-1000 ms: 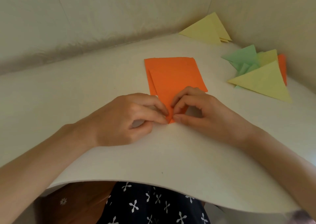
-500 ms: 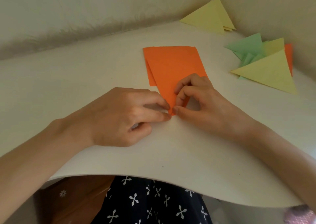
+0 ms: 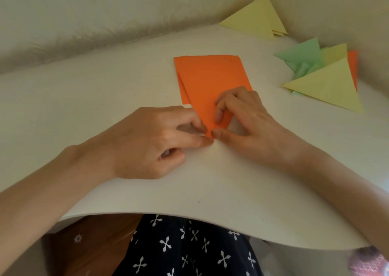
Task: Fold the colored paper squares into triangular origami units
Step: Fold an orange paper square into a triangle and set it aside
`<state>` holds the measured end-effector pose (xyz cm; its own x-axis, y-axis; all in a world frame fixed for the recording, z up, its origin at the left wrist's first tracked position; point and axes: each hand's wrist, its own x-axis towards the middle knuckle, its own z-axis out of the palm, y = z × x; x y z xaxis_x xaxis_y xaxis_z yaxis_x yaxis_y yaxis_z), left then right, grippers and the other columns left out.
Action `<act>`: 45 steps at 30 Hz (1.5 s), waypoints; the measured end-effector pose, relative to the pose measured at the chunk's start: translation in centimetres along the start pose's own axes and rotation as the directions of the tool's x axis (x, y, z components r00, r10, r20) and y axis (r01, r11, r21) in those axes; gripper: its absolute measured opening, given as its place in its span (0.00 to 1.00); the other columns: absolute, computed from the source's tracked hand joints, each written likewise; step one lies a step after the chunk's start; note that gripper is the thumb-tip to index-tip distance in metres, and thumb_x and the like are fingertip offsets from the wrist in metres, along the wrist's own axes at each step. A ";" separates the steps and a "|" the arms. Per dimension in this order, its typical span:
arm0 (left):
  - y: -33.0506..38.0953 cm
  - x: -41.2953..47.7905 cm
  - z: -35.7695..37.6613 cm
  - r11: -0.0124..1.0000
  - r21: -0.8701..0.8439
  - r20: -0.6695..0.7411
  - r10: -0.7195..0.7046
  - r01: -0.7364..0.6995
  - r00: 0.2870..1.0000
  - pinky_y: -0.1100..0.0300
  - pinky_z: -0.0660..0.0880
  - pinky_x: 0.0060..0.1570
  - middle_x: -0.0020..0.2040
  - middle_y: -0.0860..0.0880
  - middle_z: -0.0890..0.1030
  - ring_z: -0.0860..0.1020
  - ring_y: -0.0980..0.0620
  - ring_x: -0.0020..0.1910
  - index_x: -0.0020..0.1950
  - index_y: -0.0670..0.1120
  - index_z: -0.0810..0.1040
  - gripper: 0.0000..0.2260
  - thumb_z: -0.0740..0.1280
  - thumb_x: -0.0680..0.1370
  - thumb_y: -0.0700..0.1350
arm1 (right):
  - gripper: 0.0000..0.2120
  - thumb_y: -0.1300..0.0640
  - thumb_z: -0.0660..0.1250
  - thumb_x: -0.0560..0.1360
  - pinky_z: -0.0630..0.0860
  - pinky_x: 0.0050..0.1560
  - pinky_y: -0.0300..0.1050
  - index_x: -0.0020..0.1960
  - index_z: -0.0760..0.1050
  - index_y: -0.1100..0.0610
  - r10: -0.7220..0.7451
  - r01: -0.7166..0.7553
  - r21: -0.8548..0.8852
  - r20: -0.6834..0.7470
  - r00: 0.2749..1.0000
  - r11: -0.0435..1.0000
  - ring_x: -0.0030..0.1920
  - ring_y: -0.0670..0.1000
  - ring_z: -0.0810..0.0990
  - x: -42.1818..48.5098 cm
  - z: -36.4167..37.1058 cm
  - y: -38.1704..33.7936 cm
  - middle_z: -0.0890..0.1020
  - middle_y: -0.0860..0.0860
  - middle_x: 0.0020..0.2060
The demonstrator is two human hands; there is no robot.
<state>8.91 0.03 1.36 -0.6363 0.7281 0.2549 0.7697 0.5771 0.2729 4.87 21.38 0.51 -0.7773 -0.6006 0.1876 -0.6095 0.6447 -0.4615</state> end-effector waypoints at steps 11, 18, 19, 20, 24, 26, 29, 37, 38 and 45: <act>-0.2 0.0 0.4 0.998 -0.053 -0.029 -0.036 0.034 0.999 0.52 0.78 0.38 0.55 0.51 0.78 0.80 0.48 0.46 0.58 0.49 0.82 0.20 0.56 0.72 0.41 | 0.13 0.46 0.55 0.72 0.67 0.53 0.52 0.50 0.69 0.53 -0.036 0.034 -0.088 -0.024 0.999 0.996 0.51 0.55 0.71 -0.2 0.6 0.3 0.73 0.51 0.52; 0.2 0.1 0.2 0.995 -0.088 -0.001 -0.052 0.051 0.999 0.74 0.69 0.40 0.54 0.52 0.79 0.75 0.63 0.42 0.56 0.50 0.83 0.20 0.56 0.72 0.42 | 0.12 0.43 0.58 0.72 0.66 0.55 0.50 0.49 0.68 0.50 -0.033 0.033 0.003 -0.014 0.999 0.999 0.51 0.55 0.71 -0.2 0.0 0.6 0.73 0.50 0.51; 0.4 0.1 0.2 0.993 -0.101 -0.003 -0.063 0.062 0.998 0.78 0.64 0.39 0.53 0.52 0.79 0.72 0.69 0.40 0.56 0.49 0.83 0.20 0.56 0.71 0.42 | 0.13 0.42 0.57 0.71 0.66 0.54 0.50 0.49 0.68 0.50 -0.034 0.033 -0.016 -0.016 0.999 0.999 0.51 0.55 0.72 -0.2 0.1 0.6 0.73 0.50 0.51; 0.5 0.1 0.1 0.992 -0.107 -0.016 -0.073 0.071 0.997 0.79 0.64 0.39 0.53 0.52 0.80 0.71 0.72 0.40 0.54 0.49 0.84 0.19 0.56 0.71 0.41 | 0.13 0.44 0.57 0.71 0.67 0.54 0.52 0.49 0.69 0.52 -0.036 0.036 -0.027 -0.026 0.999 0.999 0.51 0.55 0.72 -0.1 0.0 0.6 0.74 0.50 0.51; 0.4 0.2 0.6 0.993 -0.016 -0.139 -0.118 0.117 0.983 0.54 0.78 0.38 0.48 0.51 0.81 0.80 0.52 0.43 0.49 0.45 0.82 0.15 0.56 0.73 0.42 | 0.12 0.52 0.60 0.74 0.72 0.51 0.57 0.54 0.76 0.53 -0.084 0.081 -0.054 -0.048 0.995 0.995 0.50 0.53 0.74 -0.4 -1.3 1.9 0.76 0.49 0.52; 0.1 0.4 0.8 0.986 0.020 -0.183 -0.162 0.168 0.970 0.53 0.77 0.39 0.46 0.53 0.79 0.79 0.51 0.42 0.49 0.46 0.80 0.12 0.58 0.76 0.47 | 0.16 0.48 0.59 0.75 0.71 0.54 0.54 0.58 0.77 0.51 -0.131 0.129 -0.099 -0.024 0.991 0.987 0.51 0.51 0.72 -0.8 -1.9 2.4 0.77 0.48 0.55; -0.6 0.7 1.1 0.971 -0.073 -0.195 -0.239 0.229 0.951 0.61 0.73 0.42 0.46 0.59 0.74 0.75 0.59 0.44 0.50 0.53 0.77 0.14 0.62 0.74 0.60 | 0.17 0.47 0.61 0.74 0.69 0.55 0.47 0.58 0.79 0.52 -0.191 0.188 -0.087 -0.018 0.981 0.978 0.51 0.51 0.72 -1.0 -2.0 2.4 0.77 0.49 0.50; -0.9 0.5 0.9 0.976 -0.079 -0.227 -0.215 0.202 0.950 0.61 0.73 0.40 0.45 0.58 0.76 0.77 0.60 0.42 0.45 0.49 0.78 0.14 0.59 0.78 0.57 | 0.14 0.51 0.59 0.79 0.72 0.45 0.50 0.54 0.80 0.56 -0.303 0.289 -0.176 -0.060 0.951 0.941 0.43 0.53 0.76 -0.5 -1.7 2.4 0.78 0.52 0.46; -0.9 0.4 0.9 0.979 -0.053 -0.233 -0.202 0.195 0.951 0.59 0.73 0.39 0.45 0.56 0.77 0.78 0.58 0.42 0.45 0.48 0.79 0.15 0.58 0.78 0.56 | 0.14 0.51 0.58 0.80 0.73 0.45 0.51 0.53 0.80 0.56 -0.307 0.289 -0.192 -0.067 0.949 0.938 0.43 0.53 0.77 -0.5 -1.8 2.4 0.78 0.52 0.46; -1.1 0.2 1.5 0.958 -0.118 -0.233 -0.284 0.263 0.930 0.57 0.75 0.43 0.48 0.58 0.76 0.79 0.56 0.44 0.44 0.48 0.77 0.14 0.57 0.78 0.55 | 0.13 0.49 0.63 0.75 0.72 0.47 0.46 0.47 0.82 0.55 -0.293 0.269 -0.175 -0.122 0.948 0.947 0.43 0.51 0.79 -0.5 -1.7 2.3 0.81 0.50 0.45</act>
<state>8.02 0.12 -0.29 -0.8224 0.4271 0.3757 0.5637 0.7005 0.4376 3.63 23.97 0.82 -0.5780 -0.7003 0.4189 -0.8140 0.5316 -0.2343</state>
